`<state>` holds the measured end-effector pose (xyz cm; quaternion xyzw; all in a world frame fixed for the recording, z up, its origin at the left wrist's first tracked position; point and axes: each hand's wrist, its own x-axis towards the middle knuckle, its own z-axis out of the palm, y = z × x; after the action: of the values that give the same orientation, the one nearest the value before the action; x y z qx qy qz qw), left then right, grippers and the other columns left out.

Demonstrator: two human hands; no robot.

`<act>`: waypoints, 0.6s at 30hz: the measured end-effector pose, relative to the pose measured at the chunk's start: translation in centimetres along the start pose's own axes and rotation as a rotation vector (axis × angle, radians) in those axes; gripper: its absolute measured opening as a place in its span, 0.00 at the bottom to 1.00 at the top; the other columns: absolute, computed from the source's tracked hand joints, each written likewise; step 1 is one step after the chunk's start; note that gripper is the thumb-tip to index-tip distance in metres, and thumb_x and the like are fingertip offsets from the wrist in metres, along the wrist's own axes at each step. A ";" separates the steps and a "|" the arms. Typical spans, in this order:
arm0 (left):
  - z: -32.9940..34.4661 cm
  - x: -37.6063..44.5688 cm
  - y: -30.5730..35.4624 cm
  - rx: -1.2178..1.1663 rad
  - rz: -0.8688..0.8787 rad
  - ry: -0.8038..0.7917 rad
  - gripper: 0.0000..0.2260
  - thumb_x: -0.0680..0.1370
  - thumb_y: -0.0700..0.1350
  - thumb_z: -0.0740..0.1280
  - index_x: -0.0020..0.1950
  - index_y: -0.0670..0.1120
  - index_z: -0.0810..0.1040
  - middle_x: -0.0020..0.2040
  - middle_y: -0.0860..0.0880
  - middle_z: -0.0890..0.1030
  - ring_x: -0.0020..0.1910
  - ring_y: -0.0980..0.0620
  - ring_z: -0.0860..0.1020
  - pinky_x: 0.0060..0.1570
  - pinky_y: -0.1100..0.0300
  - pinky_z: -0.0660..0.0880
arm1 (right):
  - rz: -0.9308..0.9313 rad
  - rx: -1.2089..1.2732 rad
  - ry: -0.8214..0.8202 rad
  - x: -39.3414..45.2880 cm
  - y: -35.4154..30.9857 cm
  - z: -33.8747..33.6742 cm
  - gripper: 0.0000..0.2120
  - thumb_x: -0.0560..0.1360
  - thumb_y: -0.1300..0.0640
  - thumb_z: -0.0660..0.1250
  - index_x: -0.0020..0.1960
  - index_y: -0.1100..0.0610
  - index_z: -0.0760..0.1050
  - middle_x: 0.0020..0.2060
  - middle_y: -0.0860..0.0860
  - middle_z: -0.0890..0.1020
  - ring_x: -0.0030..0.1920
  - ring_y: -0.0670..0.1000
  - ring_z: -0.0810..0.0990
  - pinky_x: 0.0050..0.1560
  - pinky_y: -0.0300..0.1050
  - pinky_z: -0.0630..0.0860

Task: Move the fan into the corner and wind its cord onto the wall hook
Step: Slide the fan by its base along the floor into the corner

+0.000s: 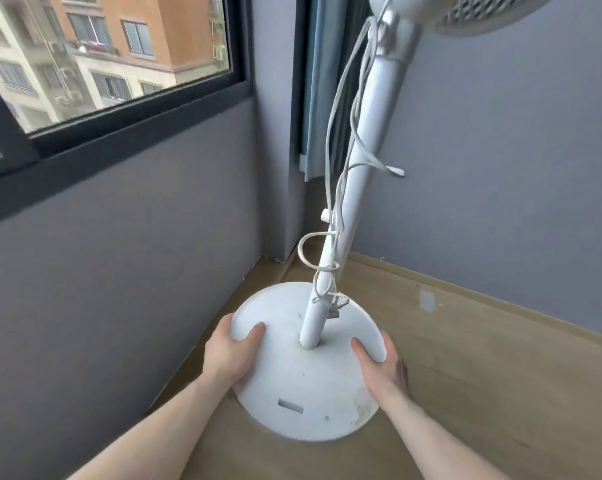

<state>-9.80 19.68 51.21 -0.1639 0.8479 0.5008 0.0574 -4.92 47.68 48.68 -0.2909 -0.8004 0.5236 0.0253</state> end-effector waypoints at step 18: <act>7.6 -8.9 29.6 0.118 0.177 -0.139 0.21 0.75 0.64 0.67 0.61 0.52 0.72 0.51 0.55 0.79 0.55 0.46 0.77 0.53 0.53 0.73 | 0.041 0.041 0.169 2.3 -11.9 -27.3 0.39 0.65 0.30 0.70 0.71 0.48 0.71 0.58 0.47 0.83 0.58 0.54 0.82 0.60 0.51 0.79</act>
<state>-11.86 41.37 74.40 -0.0499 0.8812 0.4631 0.0810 -2.63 67.92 70.51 -0.3499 -0.7785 0.5137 0.0878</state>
